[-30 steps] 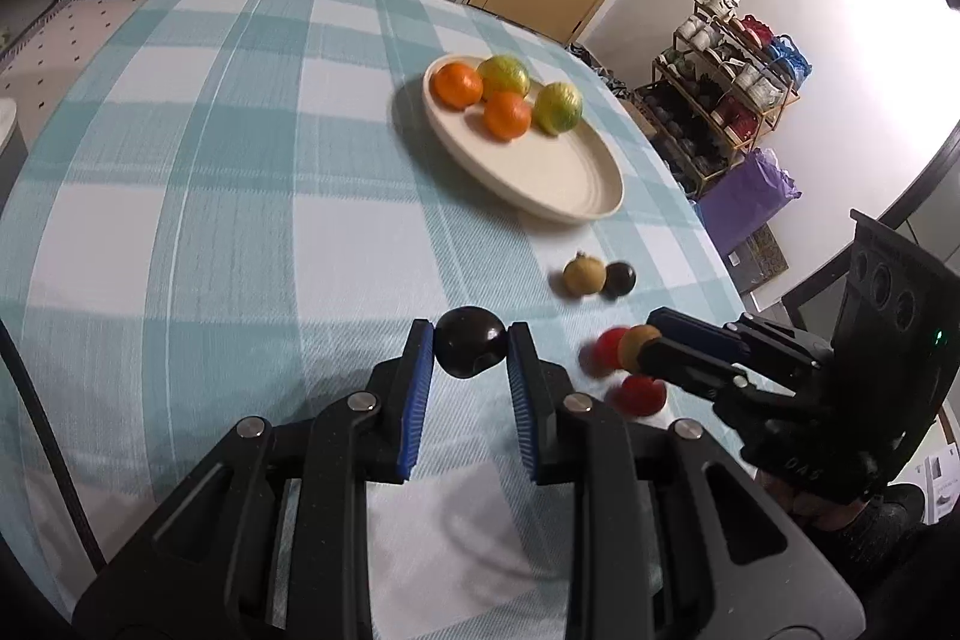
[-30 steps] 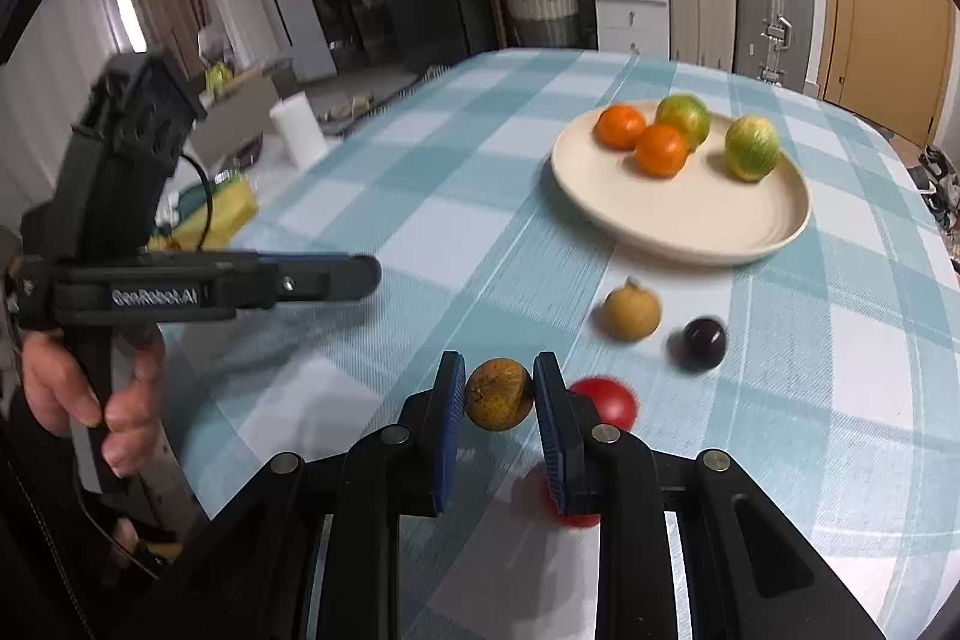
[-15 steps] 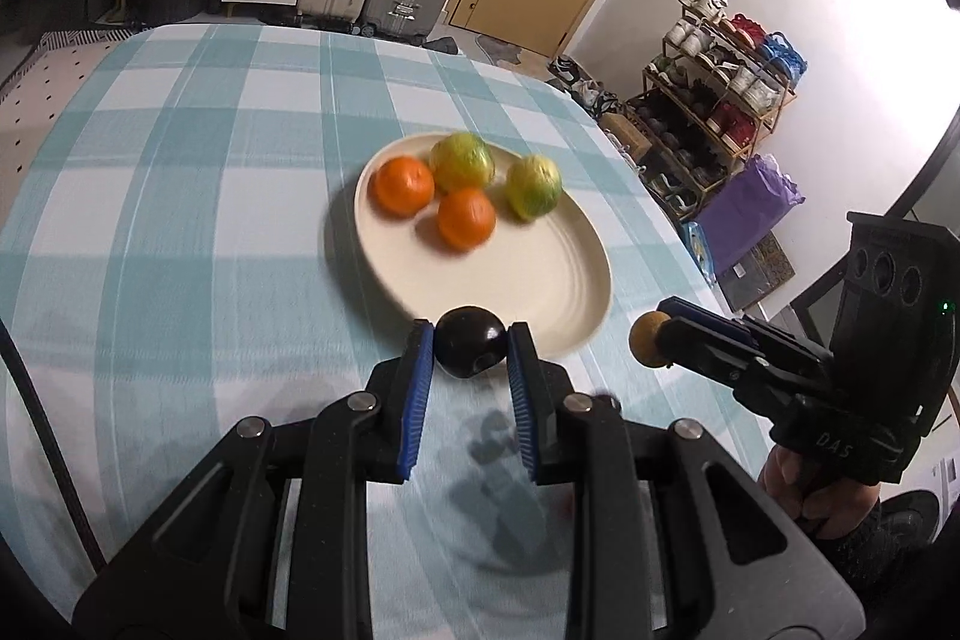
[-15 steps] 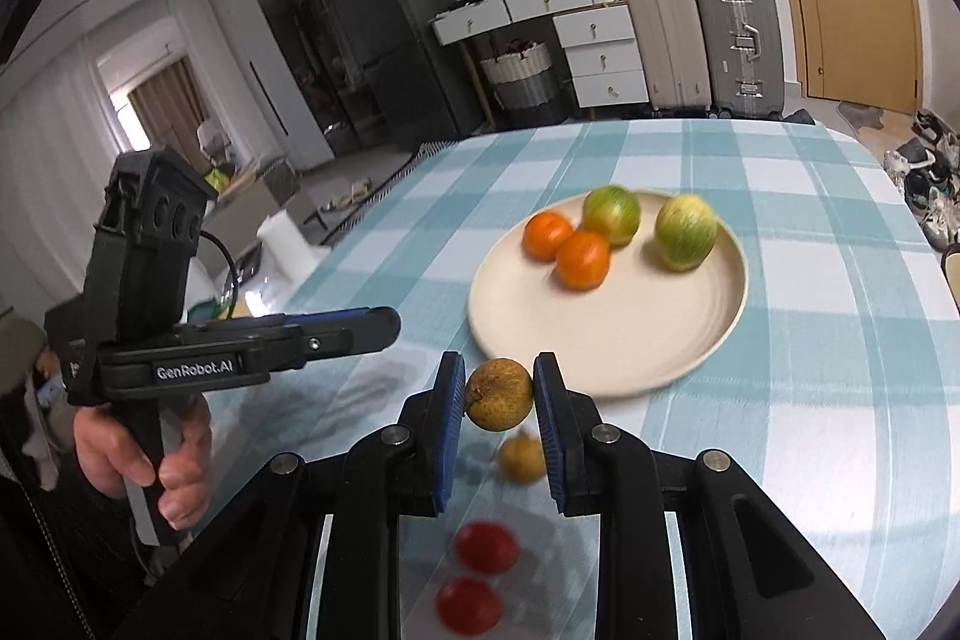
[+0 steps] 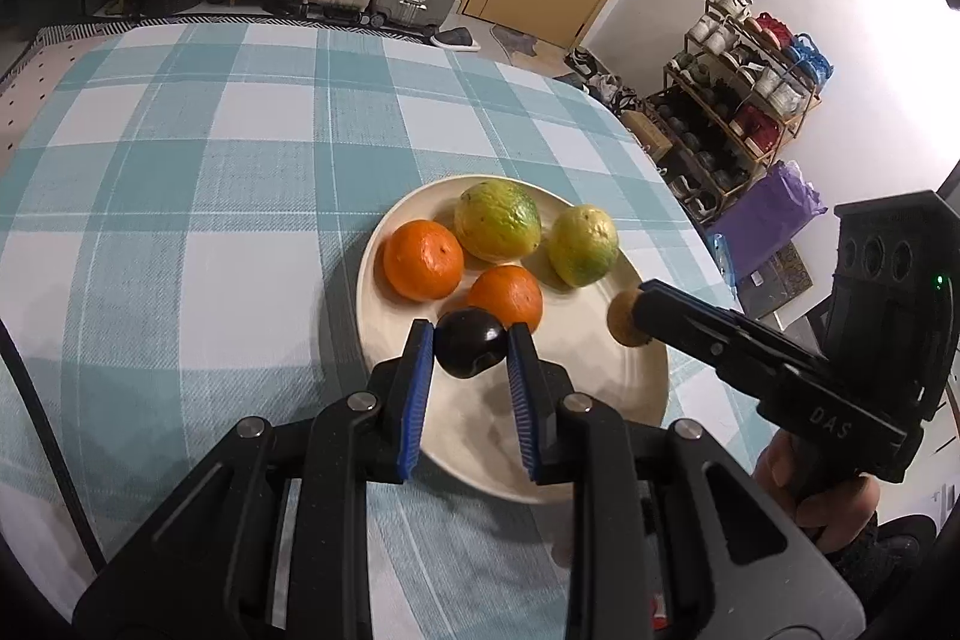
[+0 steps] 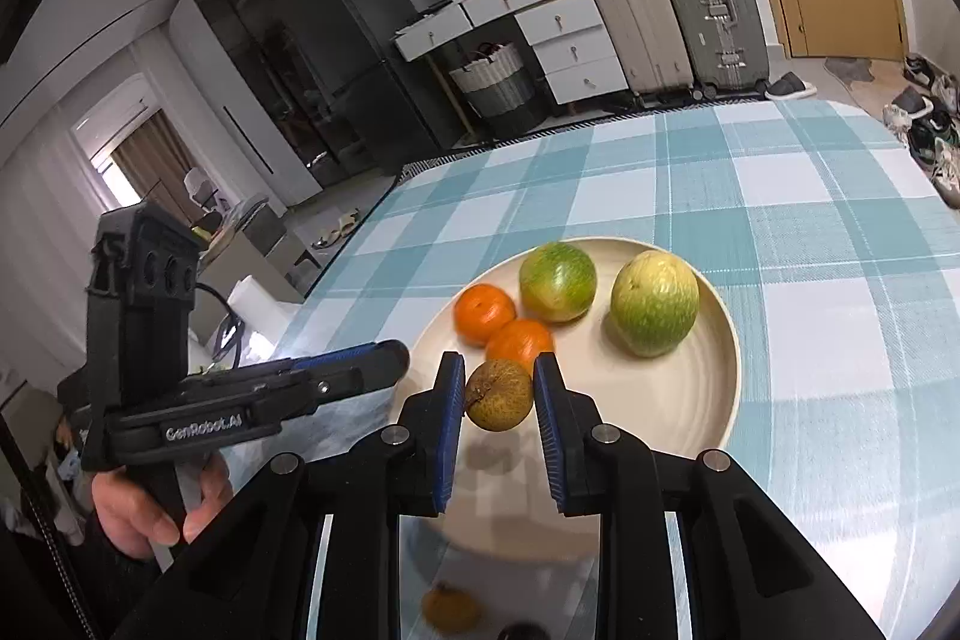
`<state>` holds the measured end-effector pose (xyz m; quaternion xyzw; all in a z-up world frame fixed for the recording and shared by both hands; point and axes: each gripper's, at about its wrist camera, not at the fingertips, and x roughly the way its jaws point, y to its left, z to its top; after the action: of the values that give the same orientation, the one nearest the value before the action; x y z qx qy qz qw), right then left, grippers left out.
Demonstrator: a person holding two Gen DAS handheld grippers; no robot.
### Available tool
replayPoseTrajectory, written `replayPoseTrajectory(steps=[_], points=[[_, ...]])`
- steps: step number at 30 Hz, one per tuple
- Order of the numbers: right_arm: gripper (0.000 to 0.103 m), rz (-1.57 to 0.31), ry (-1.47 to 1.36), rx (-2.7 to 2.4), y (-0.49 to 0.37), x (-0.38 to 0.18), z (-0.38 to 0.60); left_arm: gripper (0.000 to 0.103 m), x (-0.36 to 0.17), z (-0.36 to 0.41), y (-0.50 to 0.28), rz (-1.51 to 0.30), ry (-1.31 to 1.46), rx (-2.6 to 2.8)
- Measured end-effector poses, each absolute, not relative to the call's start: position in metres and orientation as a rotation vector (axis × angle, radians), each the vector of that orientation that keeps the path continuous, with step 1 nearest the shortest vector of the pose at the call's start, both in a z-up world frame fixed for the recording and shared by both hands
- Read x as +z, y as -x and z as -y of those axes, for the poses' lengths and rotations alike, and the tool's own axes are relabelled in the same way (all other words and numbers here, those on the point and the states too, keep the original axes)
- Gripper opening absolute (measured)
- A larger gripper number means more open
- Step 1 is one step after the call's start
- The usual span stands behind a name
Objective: Organize fruits
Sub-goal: 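Carry the plum and yellow-brown fruit onto the cream plate and open both tools, then withdraw both tools from the plate back toward the remaining fruits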
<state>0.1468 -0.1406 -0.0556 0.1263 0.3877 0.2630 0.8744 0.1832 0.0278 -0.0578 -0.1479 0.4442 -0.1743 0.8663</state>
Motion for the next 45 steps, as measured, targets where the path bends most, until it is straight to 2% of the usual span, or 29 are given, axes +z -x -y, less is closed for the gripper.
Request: replayPoseTrajectory(steps=[28, 30, 33, 38, 45], points=[[0.024, -0.802, -0.163, 0.446, -0.187, -0.079, 0.118, 0.022, -0.089, -0.021, -0.217, -0.995, 0.316, -0.355], [0.024, -0.797, -0.157, 0.435, -0.186, -0.078, 0.118, 0.022, -0.089, -0.023, -0.218, -1.001, 0.338, -0.353], [0.032, -0.796, -0.164, 0.441, -0.186, -0.077, 0.120, 0.022, -0.086, -0.022, -0.216, -1.004, 0.331, -0.350], [0.032, -0.771, -0.193, 0.440, -0.180, -0.069, 0.129, 0.028, -0.077, -0.025, -0.209, -0.995, 0.328, -0.335], [0.032, -0.732, -0.232, 0.414, -0.157, -0.055, 0.152, 0.028, -0.058, -0.025, -0.189, -0.967, 0.306, -0.312]])
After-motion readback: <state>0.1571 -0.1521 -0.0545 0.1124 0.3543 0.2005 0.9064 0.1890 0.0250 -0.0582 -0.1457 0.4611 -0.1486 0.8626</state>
